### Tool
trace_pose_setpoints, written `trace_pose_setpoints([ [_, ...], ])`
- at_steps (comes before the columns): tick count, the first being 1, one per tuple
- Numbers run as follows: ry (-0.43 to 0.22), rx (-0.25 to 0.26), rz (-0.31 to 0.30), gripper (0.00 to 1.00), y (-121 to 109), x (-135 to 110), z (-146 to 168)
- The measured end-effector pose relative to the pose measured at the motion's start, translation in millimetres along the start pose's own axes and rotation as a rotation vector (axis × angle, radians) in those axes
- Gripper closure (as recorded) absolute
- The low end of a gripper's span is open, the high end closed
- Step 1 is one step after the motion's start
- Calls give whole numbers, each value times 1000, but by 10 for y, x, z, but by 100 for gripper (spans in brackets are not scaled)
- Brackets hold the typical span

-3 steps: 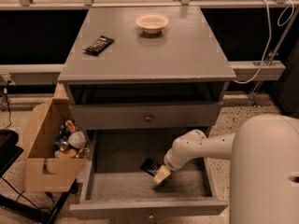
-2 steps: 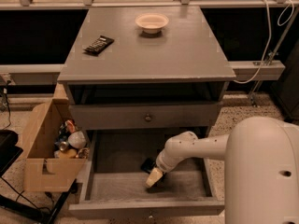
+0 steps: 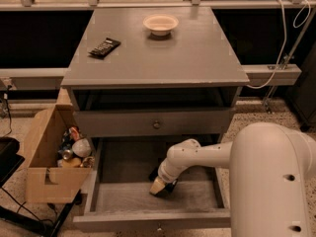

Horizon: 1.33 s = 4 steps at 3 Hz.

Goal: Pick rxbar blueberry from middle drawer and place on counter

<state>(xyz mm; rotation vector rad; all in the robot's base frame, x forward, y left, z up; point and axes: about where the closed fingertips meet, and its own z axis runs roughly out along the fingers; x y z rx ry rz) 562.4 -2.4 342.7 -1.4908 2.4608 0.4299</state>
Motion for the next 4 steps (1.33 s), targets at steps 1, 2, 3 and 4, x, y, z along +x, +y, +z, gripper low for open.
trace_pose_setpoints([
  [1, 0, 0, 0, 72, 5, -13, -35],
  [2, 0, 0, 0, 97, 14, -37, -100],
  [3, 0, 0, 0, 100, 16, -42, -114],
  [4, 0, 0, 0, 100, 16, -44, -118],
])
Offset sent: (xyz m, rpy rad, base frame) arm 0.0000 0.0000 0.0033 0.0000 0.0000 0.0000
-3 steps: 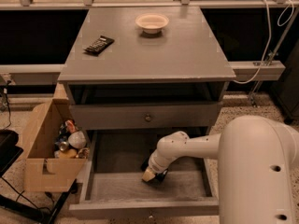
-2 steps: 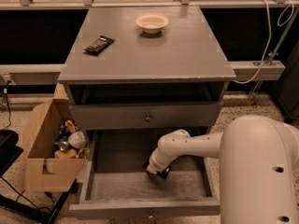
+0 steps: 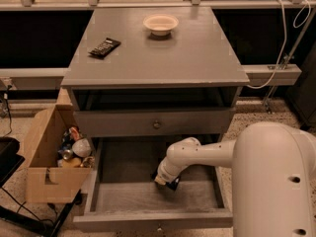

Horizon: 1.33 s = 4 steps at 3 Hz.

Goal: Pick rxbar blueberry from middle drawer and place on counter

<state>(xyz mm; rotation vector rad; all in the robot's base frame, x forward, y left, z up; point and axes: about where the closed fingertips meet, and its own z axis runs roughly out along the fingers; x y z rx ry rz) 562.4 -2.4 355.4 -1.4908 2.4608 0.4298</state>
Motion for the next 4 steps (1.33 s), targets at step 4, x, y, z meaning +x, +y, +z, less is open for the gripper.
trace_pose_setpoints([
  [4, -1, 10, -23, 100, 115, -127, -410],
])
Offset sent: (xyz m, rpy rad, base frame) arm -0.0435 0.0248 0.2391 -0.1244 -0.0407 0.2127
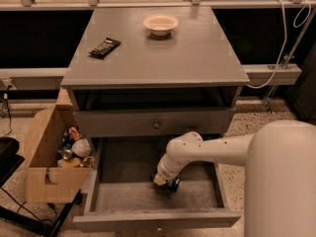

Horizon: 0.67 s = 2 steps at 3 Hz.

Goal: Pick rxbar blueberry from middle drawer and place on counter

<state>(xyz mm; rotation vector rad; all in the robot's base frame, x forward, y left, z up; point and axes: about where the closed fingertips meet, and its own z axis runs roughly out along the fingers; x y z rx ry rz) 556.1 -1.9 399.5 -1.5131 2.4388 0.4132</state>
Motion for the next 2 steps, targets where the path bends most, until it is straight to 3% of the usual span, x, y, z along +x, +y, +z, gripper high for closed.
trace_pose_setpoints([
  [1, -1, -33, -17, 100, 436, -133, -945],
  [2, -48, 14, -13, 100, 537, -394, -2110],
])
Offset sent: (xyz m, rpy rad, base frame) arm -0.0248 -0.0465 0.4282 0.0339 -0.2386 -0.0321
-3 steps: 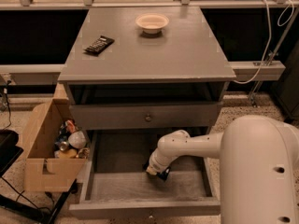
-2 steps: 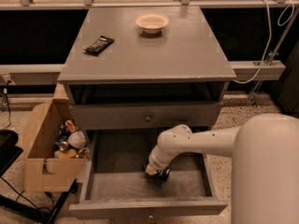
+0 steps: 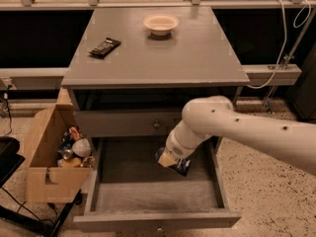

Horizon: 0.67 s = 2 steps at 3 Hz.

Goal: Pick rxbar blueberry from middle drawer and place on counter

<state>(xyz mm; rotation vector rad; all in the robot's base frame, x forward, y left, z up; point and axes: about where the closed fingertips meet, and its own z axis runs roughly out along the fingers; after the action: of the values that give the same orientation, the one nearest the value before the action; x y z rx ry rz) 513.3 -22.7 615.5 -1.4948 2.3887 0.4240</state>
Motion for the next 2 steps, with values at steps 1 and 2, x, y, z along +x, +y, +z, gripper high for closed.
trace_pose_setpoints([
  [1, -61, 81, 6, 100, -89, -348, -1056],
  [2, -126, 152, 53, 100, -377, -660, -1858],
])
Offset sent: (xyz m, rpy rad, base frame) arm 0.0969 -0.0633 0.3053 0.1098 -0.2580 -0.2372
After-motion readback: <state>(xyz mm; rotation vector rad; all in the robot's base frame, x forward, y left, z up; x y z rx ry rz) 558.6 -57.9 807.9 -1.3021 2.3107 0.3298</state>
